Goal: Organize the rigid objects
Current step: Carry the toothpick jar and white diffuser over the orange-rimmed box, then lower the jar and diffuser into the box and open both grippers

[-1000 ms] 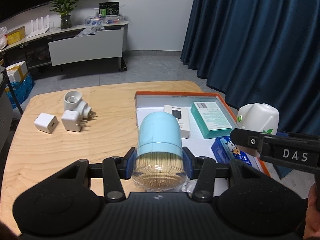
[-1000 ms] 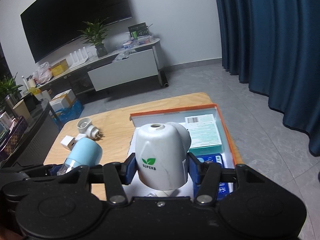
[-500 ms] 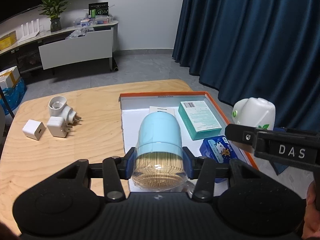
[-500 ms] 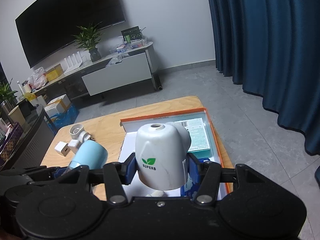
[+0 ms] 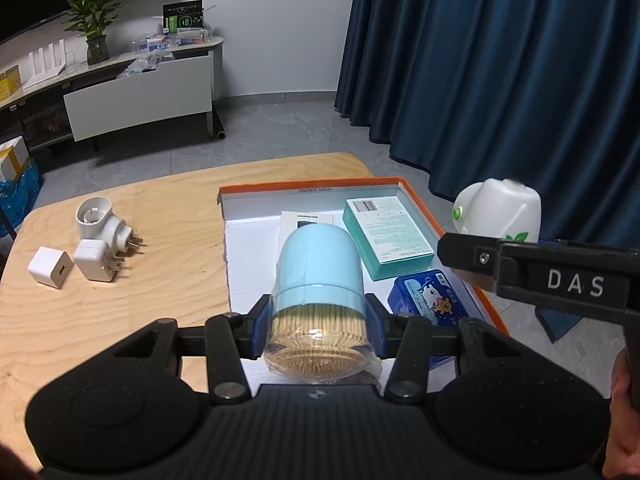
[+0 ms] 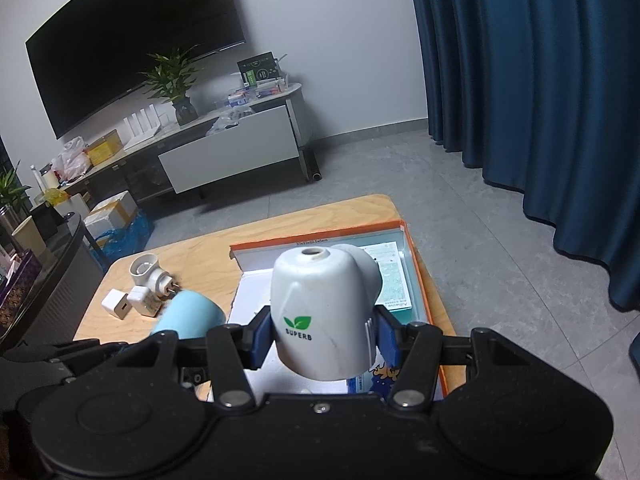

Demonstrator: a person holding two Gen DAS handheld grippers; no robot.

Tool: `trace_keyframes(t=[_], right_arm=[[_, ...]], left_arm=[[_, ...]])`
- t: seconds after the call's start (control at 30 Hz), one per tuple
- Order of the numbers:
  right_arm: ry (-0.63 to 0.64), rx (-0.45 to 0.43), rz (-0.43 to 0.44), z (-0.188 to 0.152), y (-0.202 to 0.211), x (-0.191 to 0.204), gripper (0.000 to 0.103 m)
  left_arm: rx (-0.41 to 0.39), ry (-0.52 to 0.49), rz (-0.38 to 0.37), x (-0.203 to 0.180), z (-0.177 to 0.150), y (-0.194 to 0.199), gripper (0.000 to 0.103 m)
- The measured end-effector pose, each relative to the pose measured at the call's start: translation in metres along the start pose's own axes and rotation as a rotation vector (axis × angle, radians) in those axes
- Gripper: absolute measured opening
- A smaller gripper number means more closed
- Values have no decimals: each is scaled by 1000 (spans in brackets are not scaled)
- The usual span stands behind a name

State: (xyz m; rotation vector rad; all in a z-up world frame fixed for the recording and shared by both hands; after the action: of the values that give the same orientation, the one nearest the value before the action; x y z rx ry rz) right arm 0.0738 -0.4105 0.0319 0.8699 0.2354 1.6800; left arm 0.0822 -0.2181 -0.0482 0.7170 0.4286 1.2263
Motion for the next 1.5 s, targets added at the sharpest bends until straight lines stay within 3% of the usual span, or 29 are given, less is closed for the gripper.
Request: trace_keyframes(t=[1.5], right_arm=[[23,93,-32,10,-56,-25,64]], left_arm=[[70,-21,-53,-27,1,-39,48]])
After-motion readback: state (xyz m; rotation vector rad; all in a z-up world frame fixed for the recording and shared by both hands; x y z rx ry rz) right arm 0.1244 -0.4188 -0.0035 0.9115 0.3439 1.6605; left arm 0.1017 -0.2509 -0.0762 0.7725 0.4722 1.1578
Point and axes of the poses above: each gripper's, at about its wrist camera, not at the fingertips, and y roughly against the way its jaws point, x to its left, z to its top, the point moved 10 cm from there along -y, roughly the way its jaws point, and after that the axes turned 14 degrees about z, right-handed, at the moved point
